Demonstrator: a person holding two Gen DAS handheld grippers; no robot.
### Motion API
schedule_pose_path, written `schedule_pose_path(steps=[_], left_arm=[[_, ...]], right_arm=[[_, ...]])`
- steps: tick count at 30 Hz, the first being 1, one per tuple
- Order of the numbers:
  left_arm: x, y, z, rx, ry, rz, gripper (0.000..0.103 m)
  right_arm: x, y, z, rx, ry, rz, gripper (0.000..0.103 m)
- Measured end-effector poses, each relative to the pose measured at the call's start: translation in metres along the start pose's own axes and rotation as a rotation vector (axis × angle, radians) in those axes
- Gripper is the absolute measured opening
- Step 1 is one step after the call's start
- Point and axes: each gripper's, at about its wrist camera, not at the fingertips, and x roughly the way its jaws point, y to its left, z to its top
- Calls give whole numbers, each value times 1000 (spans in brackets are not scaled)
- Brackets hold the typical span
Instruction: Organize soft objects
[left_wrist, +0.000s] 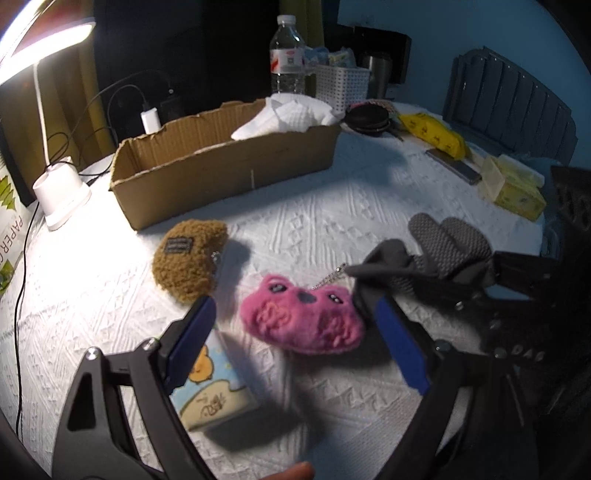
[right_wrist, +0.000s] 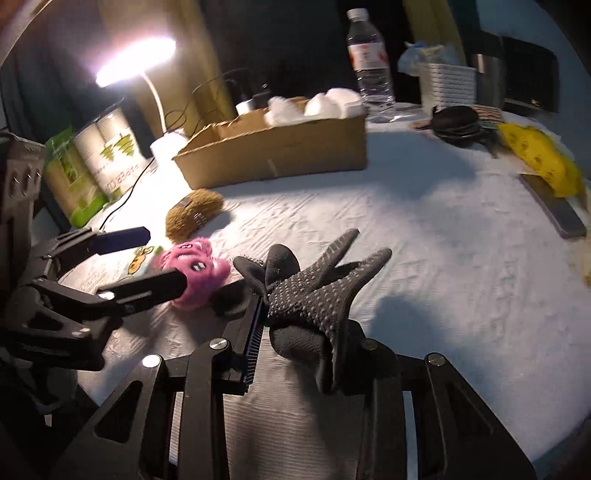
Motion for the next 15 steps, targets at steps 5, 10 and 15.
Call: schedule_pose_path(steps=[5, 10, 15], left_arm=[[20, -7, 1, 20, 56, 11, 90], [31, -5, 0, 13, 78, 6, 89], [37, -3, -2, 20, 89, -25, 72]], right_arm=[[-9, -12, 1, 22, -27, -10, 34], [-12, -16, 3, 26, -37, -13, 34], [-15, -13, 9, 14, -45, -19, 33]])
